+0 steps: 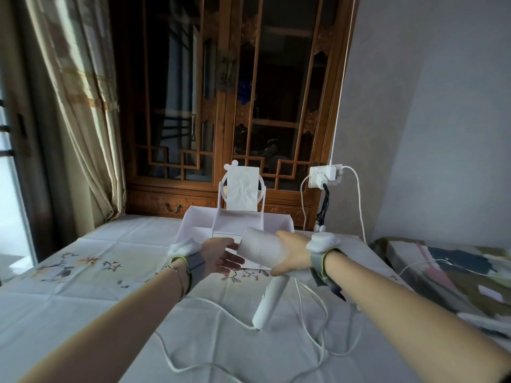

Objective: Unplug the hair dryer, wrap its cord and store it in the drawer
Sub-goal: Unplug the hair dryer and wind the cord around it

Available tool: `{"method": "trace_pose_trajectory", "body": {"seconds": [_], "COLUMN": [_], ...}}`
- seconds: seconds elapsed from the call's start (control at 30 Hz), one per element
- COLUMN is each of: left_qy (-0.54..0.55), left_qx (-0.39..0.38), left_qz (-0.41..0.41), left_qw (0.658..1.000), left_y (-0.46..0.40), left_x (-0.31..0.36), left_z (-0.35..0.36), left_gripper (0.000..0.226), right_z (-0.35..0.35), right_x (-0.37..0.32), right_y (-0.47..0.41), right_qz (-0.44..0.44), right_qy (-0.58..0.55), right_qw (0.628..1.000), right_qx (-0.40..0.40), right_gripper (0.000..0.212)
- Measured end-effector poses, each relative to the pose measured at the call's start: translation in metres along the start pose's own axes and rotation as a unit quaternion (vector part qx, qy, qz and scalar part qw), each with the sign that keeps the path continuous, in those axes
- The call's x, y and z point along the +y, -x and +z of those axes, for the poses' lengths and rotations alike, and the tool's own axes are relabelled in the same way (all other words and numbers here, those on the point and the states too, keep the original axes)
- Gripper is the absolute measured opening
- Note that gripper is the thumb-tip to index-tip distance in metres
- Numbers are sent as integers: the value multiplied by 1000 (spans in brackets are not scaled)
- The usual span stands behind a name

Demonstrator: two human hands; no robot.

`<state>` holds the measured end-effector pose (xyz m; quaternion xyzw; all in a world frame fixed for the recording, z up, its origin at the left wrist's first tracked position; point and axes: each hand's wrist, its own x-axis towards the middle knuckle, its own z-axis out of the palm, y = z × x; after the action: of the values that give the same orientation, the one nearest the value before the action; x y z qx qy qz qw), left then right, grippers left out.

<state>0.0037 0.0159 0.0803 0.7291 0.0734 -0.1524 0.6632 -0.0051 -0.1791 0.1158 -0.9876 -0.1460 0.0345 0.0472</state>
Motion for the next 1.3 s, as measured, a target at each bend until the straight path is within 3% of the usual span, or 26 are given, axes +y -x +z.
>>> {"method": "trace_pose_trajectory", "body": {"seconds": [0.07, 0.2, 0.33, 0.47, 0.57, 0.63, 0.8, 0.87, 0.93, 1.07, 1.17, 1.3], "left_qy": [-53, -185, -327, -405, -427, -440, -451, -463, -457, -365, -335, -234], "left_qx": [3, 14, 9, 8, 12, 22, 84, 114, 146, 151, 165, 152], "left_qz": [9, 65, 134, 152, 139, 125, 93, 89, 71, 28, 1, -7], "left_qw": [999, 980, 935, 902, 893, 889, 884, 875, 874, 918, 928, 960], "left_y": [0, 4, 10, 17, 16, 14, 9, 13, 13, 8, 14, 16], "left_x": [1, 3, 5, 4, 1, 0, -4, -3, -3, 4, 18, 35], "left_z": [-4, -9, -16, -23, -27, -34, -56, -61, -66, -68, -58, -52], "left_gripper": [23, 42, 70, 68, 66, 61, 35, 22, 25, 32, 36, 29], "right_z": [-10, -33, -44, -50, -50, -51, -54, -53, -52, -48, -45, -42], "right_x": [2, 5, 16, 23, 28, 32, 42, 45, 48, 46, 43, 40], "right_y": [8, 20, 21, 23, 22, 23, 27, 29, 30, 28, 25, 17], "right_qz": [11, 15, 33, 39, 44, 51, 75, 76, 78, 87, 92, 96], "right_qy": [-52, -163, -270, -361, -413, -439, -471, -497, -515, -519, -512, -516], "right_qw": [998, 981, 950, 917, 893, 880, 858, 843, 831, 824, 826, 815], "right_qx": [28, 101, 156, 165, 172, 176, 189, 192, 195, 209, 217, 248], "right_gripper": [62, 60, 67, 67, 55, 58, 61, 47, 34, 44, 52, 63]}}
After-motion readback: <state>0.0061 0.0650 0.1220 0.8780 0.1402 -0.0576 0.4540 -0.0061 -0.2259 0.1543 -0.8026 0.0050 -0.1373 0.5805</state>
